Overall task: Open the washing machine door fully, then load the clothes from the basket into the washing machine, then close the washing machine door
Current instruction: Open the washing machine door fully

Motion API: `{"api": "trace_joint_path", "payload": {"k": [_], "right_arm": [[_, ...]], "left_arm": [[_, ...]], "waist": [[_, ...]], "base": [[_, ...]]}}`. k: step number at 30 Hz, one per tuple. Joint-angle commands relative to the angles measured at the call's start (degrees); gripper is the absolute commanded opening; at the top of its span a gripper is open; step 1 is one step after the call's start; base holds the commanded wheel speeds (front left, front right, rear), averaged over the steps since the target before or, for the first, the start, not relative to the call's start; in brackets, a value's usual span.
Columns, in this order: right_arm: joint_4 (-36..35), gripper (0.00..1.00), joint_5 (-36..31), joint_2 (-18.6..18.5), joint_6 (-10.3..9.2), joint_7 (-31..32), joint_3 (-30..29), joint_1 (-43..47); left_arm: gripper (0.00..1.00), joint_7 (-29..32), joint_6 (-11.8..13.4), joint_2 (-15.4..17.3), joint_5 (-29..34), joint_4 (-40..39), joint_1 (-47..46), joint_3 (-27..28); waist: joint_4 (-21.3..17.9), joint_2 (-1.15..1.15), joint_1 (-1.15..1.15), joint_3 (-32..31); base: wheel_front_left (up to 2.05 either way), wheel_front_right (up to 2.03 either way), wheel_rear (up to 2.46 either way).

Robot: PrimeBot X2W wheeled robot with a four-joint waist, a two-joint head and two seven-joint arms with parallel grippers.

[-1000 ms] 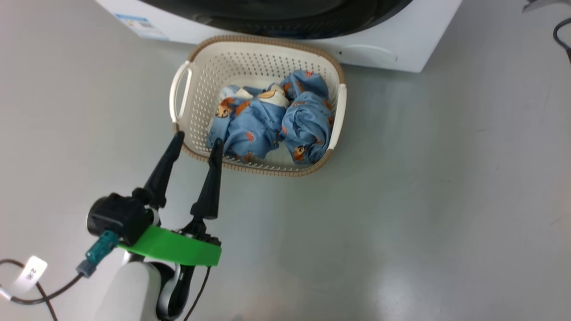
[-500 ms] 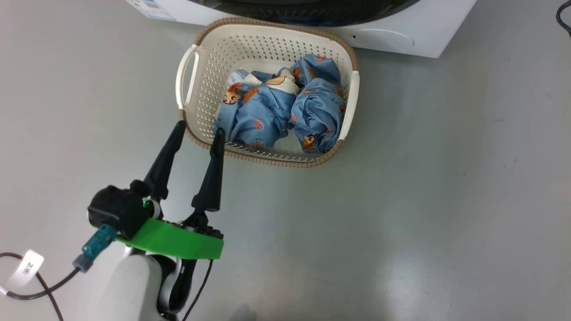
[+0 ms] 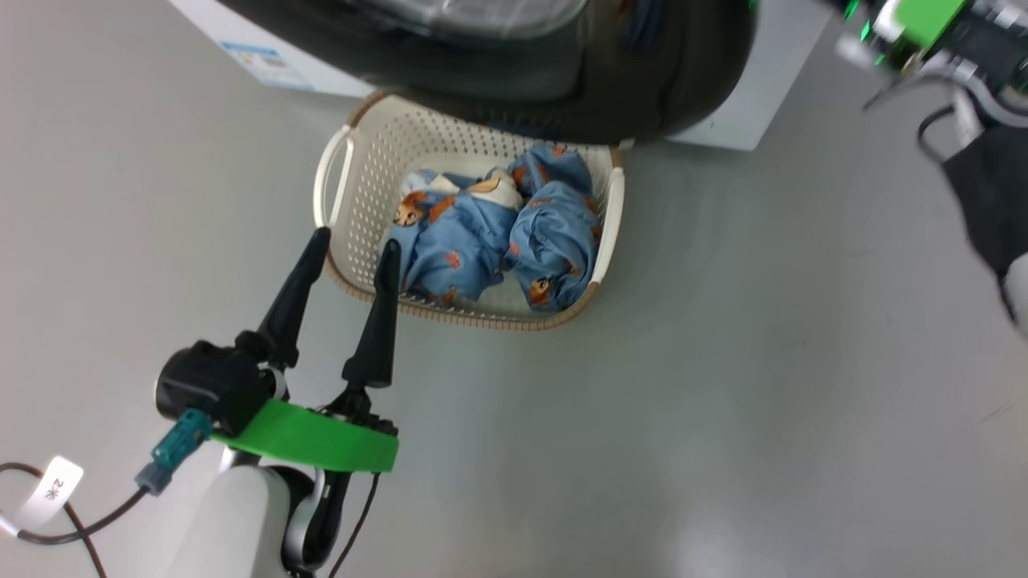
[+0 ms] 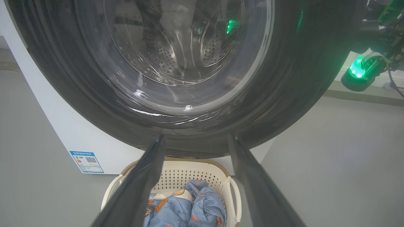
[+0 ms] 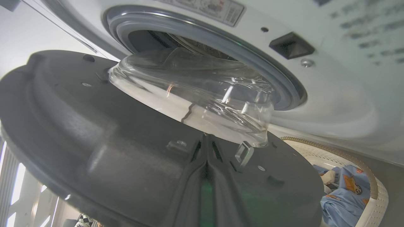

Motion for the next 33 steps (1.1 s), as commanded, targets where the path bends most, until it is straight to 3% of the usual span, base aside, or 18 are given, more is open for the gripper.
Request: {"api": "trace_joint_path", "payload": {"k": [1, 13, 33], "right_arm": [[-3.0, 0.0, 0.1, 2.5, 0.18, 0.7, 1.2, 2.1], [-10.6, 0.0, 0.5, 4.1, 0.18, 1.4, 4.0, 12.3], [-17.5, 0.0, 0.2, 8.8, 0.18, 2.7, 10.1, 23.2]], "left_arm": [[1.0, -0.4, -0.1, 1.4, 0.7, -0.9, 1.4, 2.3], [1.0, -0.4, -0.1, 1.4, 2.8, -0.2, 5.9, 3.8], [1.0, -0.4, -0.1, 1.9, 3.0, 0.1, 10.8, 3.6]], "waist": [[-1.0, 0.0, 0.0, -1.9], [-2.6, 0.0, 0.0, -8.0], [-0.1, 0.0, 0.0, -15.2]], "base": [[0.0, 0.0, 0.0], [0.0, 0.0, 0.0], [0.0, 0.0, 0.0]]}}
